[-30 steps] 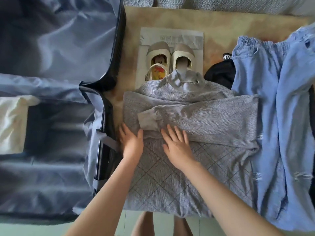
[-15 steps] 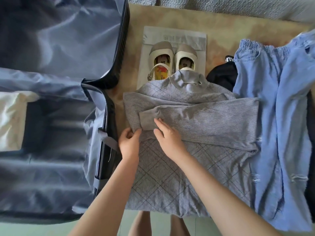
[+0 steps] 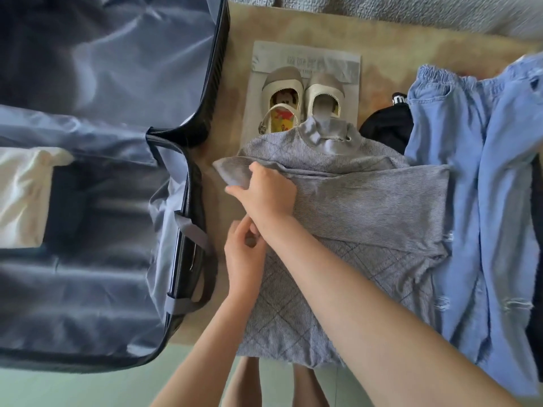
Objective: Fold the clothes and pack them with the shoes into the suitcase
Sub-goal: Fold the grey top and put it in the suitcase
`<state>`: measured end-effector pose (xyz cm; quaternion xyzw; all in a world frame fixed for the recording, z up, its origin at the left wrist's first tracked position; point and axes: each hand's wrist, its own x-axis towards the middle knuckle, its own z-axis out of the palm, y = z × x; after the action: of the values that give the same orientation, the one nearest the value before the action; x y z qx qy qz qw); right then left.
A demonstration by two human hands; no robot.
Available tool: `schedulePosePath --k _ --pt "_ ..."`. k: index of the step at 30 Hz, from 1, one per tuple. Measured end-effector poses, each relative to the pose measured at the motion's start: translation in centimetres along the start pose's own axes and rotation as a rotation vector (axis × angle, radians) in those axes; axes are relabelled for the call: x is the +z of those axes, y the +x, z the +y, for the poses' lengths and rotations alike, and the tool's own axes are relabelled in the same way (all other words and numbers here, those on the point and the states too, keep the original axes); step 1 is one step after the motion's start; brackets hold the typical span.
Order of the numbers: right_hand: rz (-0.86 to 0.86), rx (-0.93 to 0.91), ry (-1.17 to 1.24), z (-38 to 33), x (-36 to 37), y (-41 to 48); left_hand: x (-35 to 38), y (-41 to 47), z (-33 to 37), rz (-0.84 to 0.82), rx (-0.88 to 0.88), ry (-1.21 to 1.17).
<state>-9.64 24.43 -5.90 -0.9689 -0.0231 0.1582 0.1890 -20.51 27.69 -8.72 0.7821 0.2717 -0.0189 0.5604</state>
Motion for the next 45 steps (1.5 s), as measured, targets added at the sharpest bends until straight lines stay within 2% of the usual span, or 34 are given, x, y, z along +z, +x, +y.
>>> schedulePosePath --k 3,6,9,12,14,20,25,28,30,33,37,40,42,45 --pt "0.074 -0.003 -0.025 0.4 -0.3 0.2 0.3 -0.6 0.4 -0.023 0.032 0.070" --pt "0.195 0.066 0.223 2.5 -1.2 -0.3 0.3 -1.2 0.2 -0.016 0.064 0.217" --pt "0.245 0.138 0.515 5.5 -2.4 -1.0 -0.4 -2.3 -0.6 -0.063 0.113 0.497" --pt "0.277 0.214 0.725 8.0 -3.7 -1.4 -0.9 -3.5 -1.2 -0.178 0.138 0.515" --pt "0.287 0.224 0.787 9.3 -4.3 -1.4 -0.3 -4.4 -0.9 -0.257 0.239 0.531" --pt "0.330 0.323 0.798 13.2 -4.7 -0.2 4.6 -5.3 0.2 -0.395 0.434 0.562" --pt "0.258 0.412 0.589 15.4 -3.7 1.4 7.2 -5.3 -0.6 -0.586 0.339 0.592" --pt "0.197 0.432 0.591 15.6 -3.4 1.6 7.6 -4.9 -1.1 -0.645 0.283 0.627" --pt "0.153 0.374 0.615 15.8 -3.4 1.3 7.6 -4.7 -1.6 -0.664 0.264 0.658" --pt "0.130 0.170 0.403 15.9 -3.6 0.9 7.5 -4.1 -2.3 -0.634 0.304 0.694" --pt "0.212 -0.042 0.398 15.0 -4.4 1.8 7.0 -3.1 -2.7 -0.434 0.493 0.727" --pt "0.172 -0.036 0.334 13.7 -5.1 4.2 7.1 -2.7 -3.4 -0.439 0.566 0.876" --pt "0.143 -0.021 0.310 12.5 -5.3 5.8 7.3 -2.9 -4.0 -0.480 0.577 0.929" --pt "0.184 -0.016 0.286 10.9 -5.5 8.0 7.7 -3.3 -4.8 -0.524 0.546 0.978"
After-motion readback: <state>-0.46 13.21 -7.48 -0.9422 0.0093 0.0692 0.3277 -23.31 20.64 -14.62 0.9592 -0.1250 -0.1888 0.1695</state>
